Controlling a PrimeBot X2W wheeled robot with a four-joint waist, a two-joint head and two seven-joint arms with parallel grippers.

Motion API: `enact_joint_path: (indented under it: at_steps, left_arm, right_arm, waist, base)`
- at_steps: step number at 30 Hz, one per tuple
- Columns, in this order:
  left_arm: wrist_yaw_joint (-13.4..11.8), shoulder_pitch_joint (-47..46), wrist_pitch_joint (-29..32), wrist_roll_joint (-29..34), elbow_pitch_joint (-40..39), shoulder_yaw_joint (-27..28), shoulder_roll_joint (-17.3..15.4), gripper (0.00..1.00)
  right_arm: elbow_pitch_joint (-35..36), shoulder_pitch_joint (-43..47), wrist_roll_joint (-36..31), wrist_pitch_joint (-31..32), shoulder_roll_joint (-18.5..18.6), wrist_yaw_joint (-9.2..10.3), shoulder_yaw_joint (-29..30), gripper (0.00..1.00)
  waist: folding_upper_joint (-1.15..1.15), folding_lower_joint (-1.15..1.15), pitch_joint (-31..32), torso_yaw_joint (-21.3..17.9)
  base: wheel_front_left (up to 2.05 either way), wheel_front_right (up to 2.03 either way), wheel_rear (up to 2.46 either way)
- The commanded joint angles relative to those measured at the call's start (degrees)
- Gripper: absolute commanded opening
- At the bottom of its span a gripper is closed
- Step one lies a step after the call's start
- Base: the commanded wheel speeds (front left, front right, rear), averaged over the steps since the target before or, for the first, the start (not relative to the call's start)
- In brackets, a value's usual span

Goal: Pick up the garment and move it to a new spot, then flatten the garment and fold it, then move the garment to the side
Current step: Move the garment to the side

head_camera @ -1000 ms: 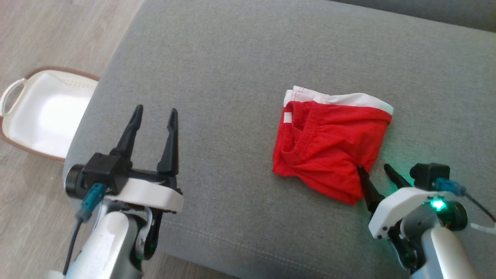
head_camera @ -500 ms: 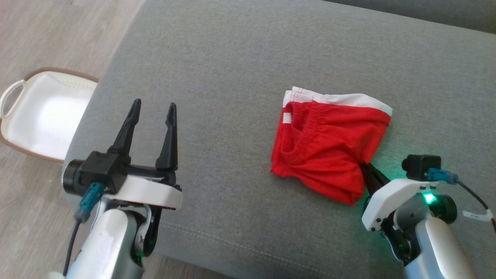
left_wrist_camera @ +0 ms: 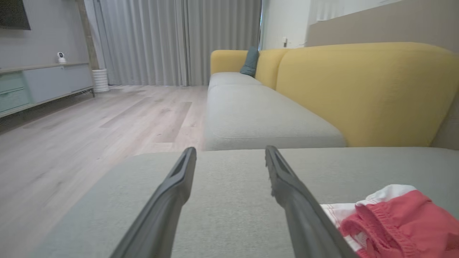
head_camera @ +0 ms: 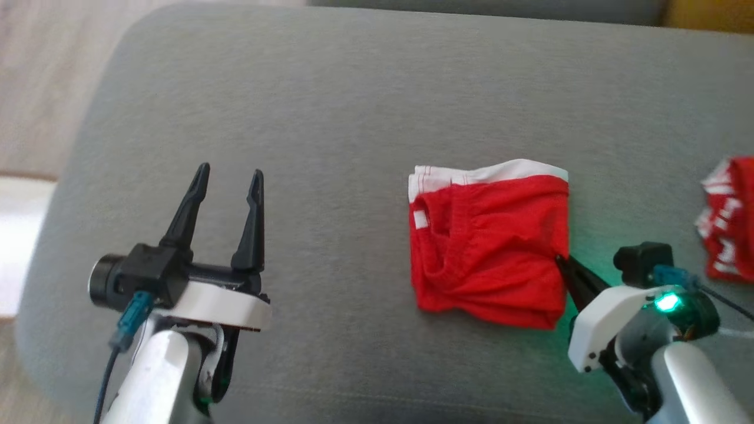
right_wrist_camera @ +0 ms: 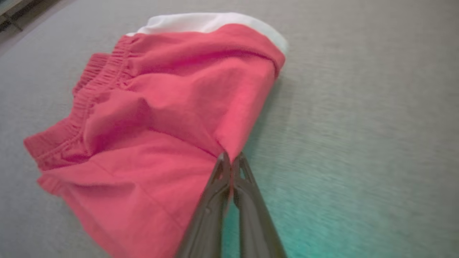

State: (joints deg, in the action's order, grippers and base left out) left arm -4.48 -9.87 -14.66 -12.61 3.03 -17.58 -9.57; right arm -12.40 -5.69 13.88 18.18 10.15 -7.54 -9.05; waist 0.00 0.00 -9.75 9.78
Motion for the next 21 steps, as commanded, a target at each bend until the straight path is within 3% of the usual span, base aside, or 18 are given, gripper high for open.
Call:
enact_joint_path:
  at_steps: [1,12,21]
  left_arm:
    - [0.3,-2.1,-0.3,0.7,-2.7,2.2,-1.3,1.0]
    - [1.7,-5.9,-0.3,1.3,-4.6,1.1,-1.8,1.0]
    - [3.1,-9.7,0.1,2.2,-6.6,0.0,-3.0,1.0]
  right_arm:
    - [2.8,-1.4,0.9,0.4,2.5,0.05,-1.3,0.0]
    - [0.1,-13.5,2.0,-0.6,8.3,0.05,0.0,0.0]
    - [3.8,-17.4,0.1,-0.1,14.9,0.05,11.5,0.0]
  waist:
    - [0.0,0.0,-0.1,-6.0]
    - [0.0,0.0,-6.3,-12.7]
    - [0.0,0.0,-11.5,-15.8]
  base:
    - [0.0,0.0,0.0]
    - [0.0,0.0,0.0]
    - [0.0,0.0,0.0]
